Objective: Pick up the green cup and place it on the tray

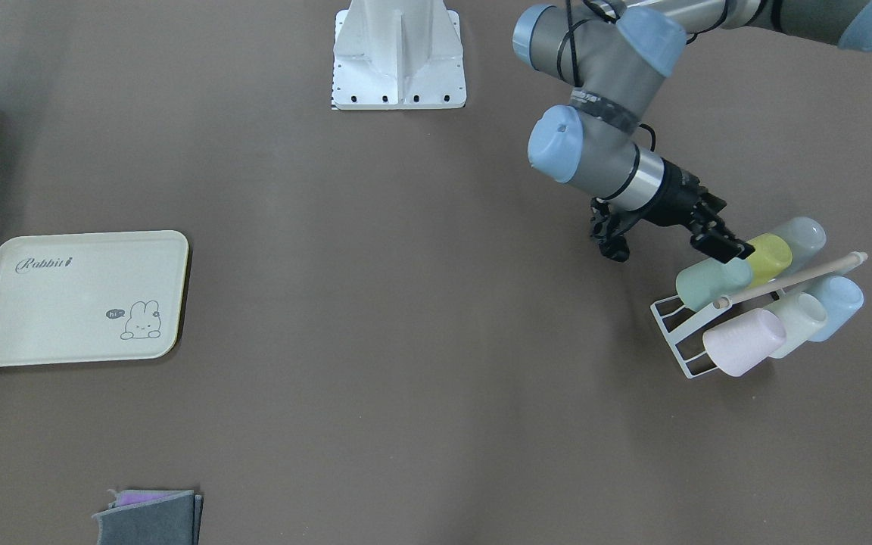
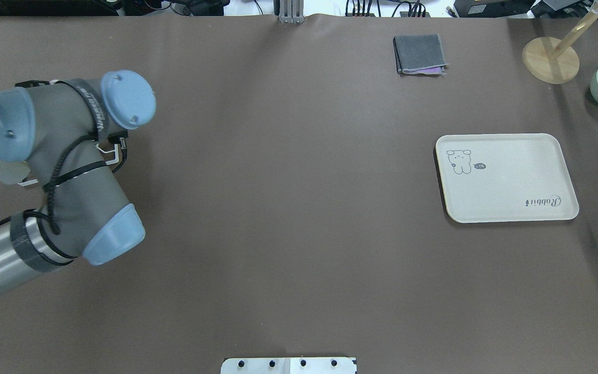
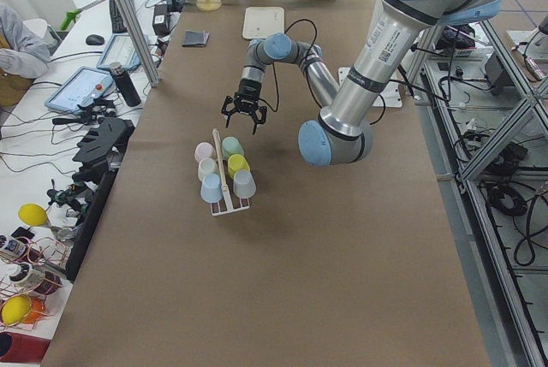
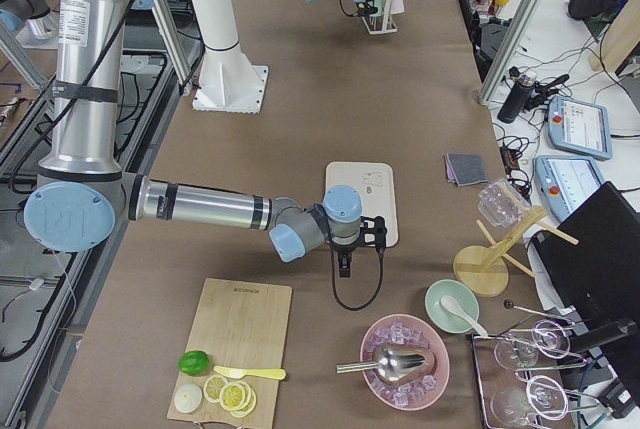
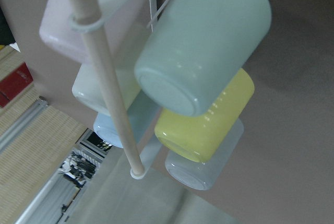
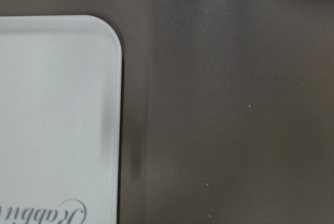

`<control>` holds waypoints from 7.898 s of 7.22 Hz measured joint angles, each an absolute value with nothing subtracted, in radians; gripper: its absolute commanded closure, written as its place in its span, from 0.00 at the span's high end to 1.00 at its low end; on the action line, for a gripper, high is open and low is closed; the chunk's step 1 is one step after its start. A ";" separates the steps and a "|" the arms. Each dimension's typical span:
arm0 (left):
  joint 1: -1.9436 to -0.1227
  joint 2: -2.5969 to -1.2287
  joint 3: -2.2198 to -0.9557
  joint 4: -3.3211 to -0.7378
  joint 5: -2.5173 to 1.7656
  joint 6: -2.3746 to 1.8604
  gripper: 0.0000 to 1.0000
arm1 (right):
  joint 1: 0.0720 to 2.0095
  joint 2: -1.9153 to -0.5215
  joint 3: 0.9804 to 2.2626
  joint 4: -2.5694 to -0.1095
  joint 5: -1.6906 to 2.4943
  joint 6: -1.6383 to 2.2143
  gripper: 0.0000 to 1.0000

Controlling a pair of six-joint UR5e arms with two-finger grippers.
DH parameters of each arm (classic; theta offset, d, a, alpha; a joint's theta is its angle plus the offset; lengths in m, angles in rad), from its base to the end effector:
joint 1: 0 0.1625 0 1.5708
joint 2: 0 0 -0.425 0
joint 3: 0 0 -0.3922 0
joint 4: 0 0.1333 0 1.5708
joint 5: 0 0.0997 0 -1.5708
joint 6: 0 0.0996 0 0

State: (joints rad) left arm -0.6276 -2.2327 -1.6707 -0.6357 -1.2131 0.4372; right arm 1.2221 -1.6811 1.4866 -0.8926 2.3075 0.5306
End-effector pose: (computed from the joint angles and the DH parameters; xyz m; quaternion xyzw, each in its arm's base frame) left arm 0.4089 -0.5044 0.3361 -0.0381 -0.1929 0.6361 0.7462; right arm -0.0950 -0.4556 0.6797 0.0534 -0.4114 -0.0036 0.9099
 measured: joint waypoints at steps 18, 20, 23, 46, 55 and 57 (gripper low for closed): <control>-0.495 -2.233 -1.324 -0.611 -0.819 0.382 0.96 | 1.133 -1.499 1.302 -0.796 2.397 0.721 0.00; -0.503 -2.224 -1.320 -0.612 -0.785 0.380 0.96 | 1.139 -1.499 1.304 -0.795 2.414 0.716 0.00; -0.508 -2.216 -1.319 -0.616 -0.772 0.379 0.88 | 1.184 -1.476 1.305 -0.791 2.498 0.708 0.00; -0.482 -2.234 -1.900 -0.871 -1.273 -0.836 0.19 | 0.779 -0.857 1.188 -0.957 2.185 1.129 1.00; -0.269 -2.240 -1.677 -1.484 -0.706 -1.490 0.15 | 1.154 -1.063 1.529 -1.377 2.231 0.664 1.00; -0.311 -2.252 -1.619 -1.711 -0.704 -1.359 0.15 | 1.268 -1.126 1.537 -1.439 2.225 0.399 1.00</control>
State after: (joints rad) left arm -0.3105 -2.2518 -1.6187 -1.7107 -0.7041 -1.3592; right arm 1.2676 -1.1259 1.5365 -1.4393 2.2245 0.3988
